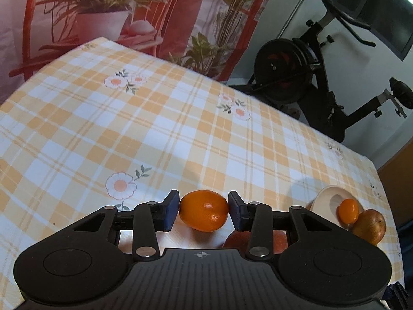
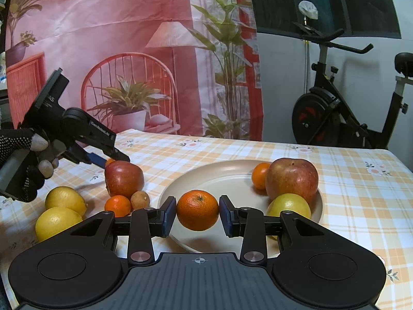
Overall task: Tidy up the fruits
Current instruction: 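Lower the tangerine onto the plate with the right gripper while the left places its tangerine there, then move the left gripper to the yellow grapefruit and straddle it with the fingers, then close the left gripper on the yellow grapefruit and lift it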
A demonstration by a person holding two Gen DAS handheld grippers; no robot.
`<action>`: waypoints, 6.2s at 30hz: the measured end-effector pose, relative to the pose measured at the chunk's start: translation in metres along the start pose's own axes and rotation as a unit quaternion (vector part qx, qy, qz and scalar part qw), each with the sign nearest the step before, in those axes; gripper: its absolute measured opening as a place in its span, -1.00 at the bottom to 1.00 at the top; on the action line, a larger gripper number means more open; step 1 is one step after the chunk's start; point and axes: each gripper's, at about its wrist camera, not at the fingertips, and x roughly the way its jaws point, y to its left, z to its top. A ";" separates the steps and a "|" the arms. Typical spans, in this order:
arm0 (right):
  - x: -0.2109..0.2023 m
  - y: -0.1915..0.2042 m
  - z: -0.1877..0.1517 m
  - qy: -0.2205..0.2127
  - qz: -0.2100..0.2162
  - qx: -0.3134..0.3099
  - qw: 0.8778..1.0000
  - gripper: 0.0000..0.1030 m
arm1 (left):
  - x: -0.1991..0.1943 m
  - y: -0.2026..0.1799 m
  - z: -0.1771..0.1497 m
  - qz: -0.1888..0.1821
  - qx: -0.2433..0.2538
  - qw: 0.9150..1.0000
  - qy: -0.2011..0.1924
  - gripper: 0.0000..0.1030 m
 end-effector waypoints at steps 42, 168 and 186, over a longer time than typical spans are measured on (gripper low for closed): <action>0.008 -0.001 -0.006 0.058 -0.032 -0.015 0.998 -0.35 | 0.010 -0.126 -0.056 -0.100 0.195 0.975 0.043 -0.15; -0.022 0.120 -0.014 0.109 0.103 -0.055 0.987 -0.06 | -0.097 -0.003 -0.103 -0.127 0.110 0.984 0.053 -0.24; -0.001 0.145 -0.013 0.144 0.145 -0.079 0.976 0.03 | -0.113 0.006 -0.118 -0.123 0.093 0.986 0.071 -0.23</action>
